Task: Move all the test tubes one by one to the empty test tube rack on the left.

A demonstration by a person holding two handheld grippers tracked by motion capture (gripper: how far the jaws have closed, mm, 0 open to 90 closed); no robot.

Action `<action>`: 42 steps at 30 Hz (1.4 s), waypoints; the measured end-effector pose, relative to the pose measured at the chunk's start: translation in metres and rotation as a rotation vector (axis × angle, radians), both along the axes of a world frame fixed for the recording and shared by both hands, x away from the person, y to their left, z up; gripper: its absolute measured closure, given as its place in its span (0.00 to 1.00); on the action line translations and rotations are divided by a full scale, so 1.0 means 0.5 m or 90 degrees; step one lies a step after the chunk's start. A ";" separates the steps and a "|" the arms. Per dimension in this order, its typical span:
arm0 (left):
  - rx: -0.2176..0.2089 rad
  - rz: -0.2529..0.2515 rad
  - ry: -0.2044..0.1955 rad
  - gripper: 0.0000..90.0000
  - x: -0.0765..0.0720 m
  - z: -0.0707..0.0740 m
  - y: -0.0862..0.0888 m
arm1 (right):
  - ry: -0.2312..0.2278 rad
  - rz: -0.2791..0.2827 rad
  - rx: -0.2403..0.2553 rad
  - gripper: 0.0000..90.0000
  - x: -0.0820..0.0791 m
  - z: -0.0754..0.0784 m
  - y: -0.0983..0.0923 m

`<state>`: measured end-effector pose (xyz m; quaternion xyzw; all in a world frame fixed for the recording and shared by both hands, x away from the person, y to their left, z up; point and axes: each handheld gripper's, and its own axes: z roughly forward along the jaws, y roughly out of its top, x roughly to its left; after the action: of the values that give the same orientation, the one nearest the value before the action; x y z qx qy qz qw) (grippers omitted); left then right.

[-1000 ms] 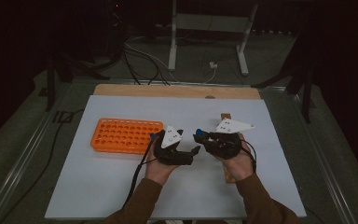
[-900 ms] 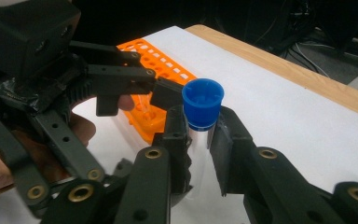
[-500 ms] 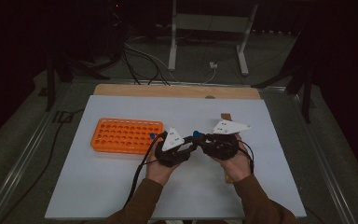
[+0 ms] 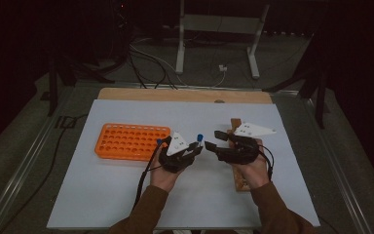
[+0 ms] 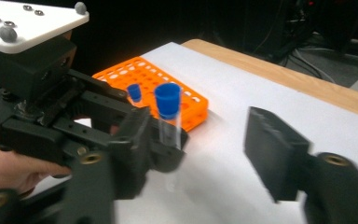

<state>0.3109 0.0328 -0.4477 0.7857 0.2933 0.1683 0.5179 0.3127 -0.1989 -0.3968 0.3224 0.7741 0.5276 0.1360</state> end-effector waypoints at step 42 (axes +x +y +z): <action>-0.059 0.121 -0.024 0.87 -0.010 0.044 0.195 | -0.027 -0.173 -0.030 0.00 -0.036 -0.033 -0.171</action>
<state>0.3059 0.1303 -0.4257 0.7263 0.3639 0.2177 0.5411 0.2945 -0.2844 -0.4132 0.4097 0.7326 0.4925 0.2298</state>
